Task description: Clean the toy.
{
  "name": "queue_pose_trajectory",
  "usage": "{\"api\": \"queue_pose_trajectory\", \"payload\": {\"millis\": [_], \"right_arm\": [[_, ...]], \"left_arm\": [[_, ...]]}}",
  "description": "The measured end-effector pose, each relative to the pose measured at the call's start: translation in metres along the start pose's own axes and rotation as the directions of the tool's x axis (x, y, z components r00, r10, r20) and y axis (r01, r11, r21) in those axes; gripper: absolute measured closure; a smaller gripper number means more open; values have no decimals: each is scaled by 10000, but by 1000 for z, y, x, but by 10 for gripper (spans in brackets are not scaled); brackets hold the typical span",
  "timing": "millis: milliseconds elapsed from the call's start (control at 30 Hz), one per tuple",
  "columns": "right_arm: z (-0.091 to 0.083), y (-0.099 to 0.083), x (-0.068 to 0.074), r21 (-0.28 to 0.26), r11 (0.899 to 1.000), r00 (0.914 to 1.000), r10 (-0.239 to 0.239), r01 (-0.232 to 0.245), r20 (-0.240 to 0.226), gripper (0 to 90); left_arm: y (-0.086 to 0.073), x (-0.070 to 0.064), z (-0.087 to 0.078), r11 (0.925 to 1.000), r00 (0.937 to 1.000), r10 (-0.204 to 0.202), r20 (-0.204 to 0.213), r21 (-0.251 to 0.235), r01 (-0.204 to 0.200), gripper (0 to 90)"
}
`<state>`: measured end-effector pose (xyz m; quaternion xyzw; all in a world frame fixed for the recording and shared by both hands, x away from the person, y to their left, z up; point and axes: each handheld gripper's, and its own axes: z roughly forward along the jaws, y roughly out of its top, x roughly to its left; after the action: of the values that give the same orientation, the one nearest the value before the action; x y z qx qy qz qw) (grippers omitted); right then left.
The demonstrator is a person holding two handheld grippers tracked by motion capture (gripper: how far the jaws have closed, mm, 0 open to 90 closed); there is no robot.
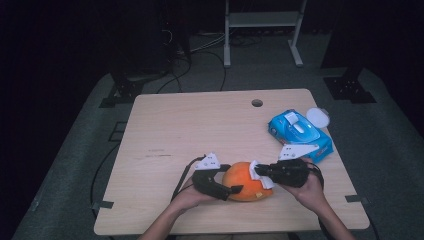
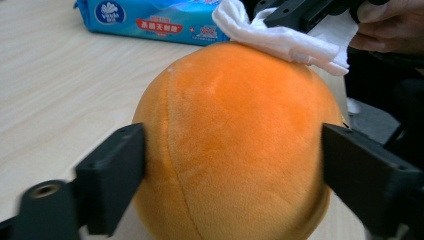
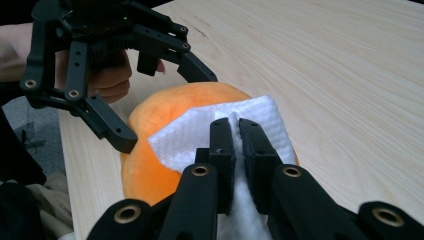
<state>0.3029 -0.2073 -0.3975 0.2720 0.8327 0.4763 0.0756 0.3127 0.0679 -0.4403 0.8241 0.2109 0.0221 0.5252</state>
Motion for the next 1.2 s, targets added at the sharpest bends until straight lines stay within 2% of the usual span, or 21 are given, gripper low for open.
{"api": "queue_pose_trajectory", "payload": {"millis": [100, 133, 200, 300, 400, 467, 533, 600, 700, 767, 800, 900, 967, 1033, 1100, 1200], "right_arm": [[2, 4, 7, 7, 9999, 9999, -142, 142, 82, 843], [2, 6, 10, 11, 9997, 9997, -255, 255, 68, 843], [3, 11, 19, -162, 9986, 9983, -510, 505, -275, 842], [4, 15, 26, -29, 9957, 9953, -922, 921, -286, 842], [2, 12, 20, 64, 9968, 9962, -788, 791, -359, 843], [0, 7, 14, 89, 9984, 9977, -547, 551, -395, 843], [-1, 6, 11, 85, 9992, 9983, -397, 401, -426, 843], [-3, 6, 10, 92, 9990, 9984, -438, 442, -344, 843], [-1, 8, 13, 103, 9987, 9986, -488, 491, -219, 843], [0, 10, 16, 90, 9983, 9981, -580, 582, -217, 842], [2, 14, 24, -33, 9970, 9963, -775, 774, -375, 842], [2, 18, 30, 75, 9936, 9929, -1127, 1131, -388, 843], [0, 16, 28, 148, 9933, 9930, -1139, 1144, -325, 843], [-3, 14, 24, 143, 9951, 9948, -977, 981, -278, 843], [-5, 12, 19, 100, 9963, 9963, -847, 849, -173, 843], [-4, 12, 19, 177, 9963, 9964, -845, 846, -48, 843]], "left_arm": [[5, -6, 0, 9999, 9995, 149, -278, 2, -149, 224], [7, -9, 0, 9998, 9992, 215, -350, -28, -216, 232], [10, -15, 0, 9992, 9981, 394, -465, -79, -398, 249], [13, -22, 0, 9966, 9951, 820, -549, -7, -822, 246], [10, -17, 1, 9980, 9976, 623, -297, -118, -627, 176], [8, -11, 3, 9995, 9991, 311, -281, -77, -314, 98], [4, -6, 5, 9999, 9999, -62, -151, -98, 60, 89], [2, -5, 6, 9998, 9998, -173, 9, -45, 173, 105], [7, -11, 4, 10000, 9999, 85, -133, -29, -85, 231], [10, -14, 3, 9997, 9995, 242, -216, -4, -242, 258], [15, -23, 1, 9979, 9974, 640, -328, -7, -640, 263], [16, -27, 0, 9955, 9951, 944, -304, -12, -945, 262], [15, -25, -1, 9958, 9958, 906, -126, -111, -907, 248], [13, -20, 0, 9978, 9979, 643, -70, -149, -644, 209], [10, -17, 4, 9993, 9993, 361, 14, -136, -361, 214], [8, -21, 7, 9986, 9985, 532, -133, 5, -532, 271]]}}
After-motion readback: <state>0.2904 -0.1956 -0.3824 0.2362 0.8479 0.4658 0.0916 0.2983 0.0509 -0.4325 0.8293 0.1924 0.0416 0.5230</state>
